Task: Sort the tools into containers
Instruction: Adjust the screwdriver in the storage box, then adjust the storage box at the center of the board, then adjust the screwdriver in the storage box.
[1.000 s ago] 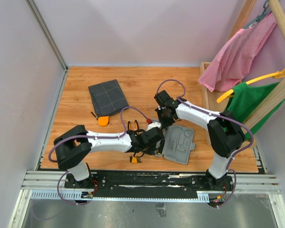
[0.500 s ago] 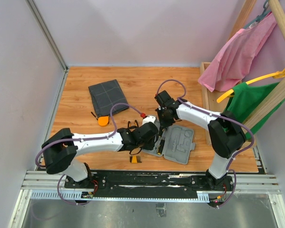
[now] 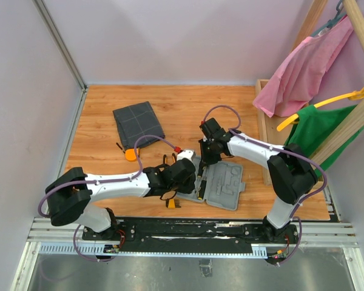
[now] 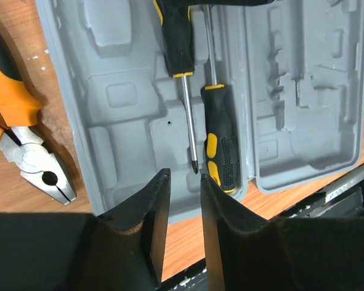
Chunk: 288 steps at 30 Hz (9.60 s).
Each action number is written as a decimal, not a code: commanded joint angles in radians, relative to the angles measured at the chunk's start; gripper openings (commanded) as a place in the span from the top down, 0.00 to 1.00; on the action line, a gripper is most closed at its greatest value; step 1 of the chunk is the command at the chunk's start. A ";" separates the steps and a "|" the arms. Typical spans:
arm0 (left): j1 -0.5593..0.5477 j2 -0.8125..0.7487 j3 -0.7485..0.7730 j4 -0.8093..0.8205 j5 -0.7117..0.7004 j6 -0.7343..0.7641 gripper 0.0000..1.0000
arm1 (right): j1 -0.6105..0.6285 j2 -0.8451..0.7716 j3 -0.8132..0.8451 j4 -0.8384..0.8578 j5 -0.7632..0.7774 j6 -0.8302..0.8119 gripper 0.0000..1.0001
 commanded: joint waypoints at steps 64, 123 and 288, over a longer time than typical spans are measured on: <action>-0.030 0.197 0.107 -0.154 0.021 -0.041 0.92 | 0.049 0.091 -0.035 -0.130 -0.009 0.058 0.86; -0.108 0.451 0.051 -0.448 -0.003 -0.068 1.00 | 0.020 0.043 -0.186 -0.071 0.015 0.057 0.86; 0.409 -0.455 -0.233 -0.112 -0.001 -0.004 0.62 | 0.065 0.067 0.068 0.007 0.268 0.000 0.60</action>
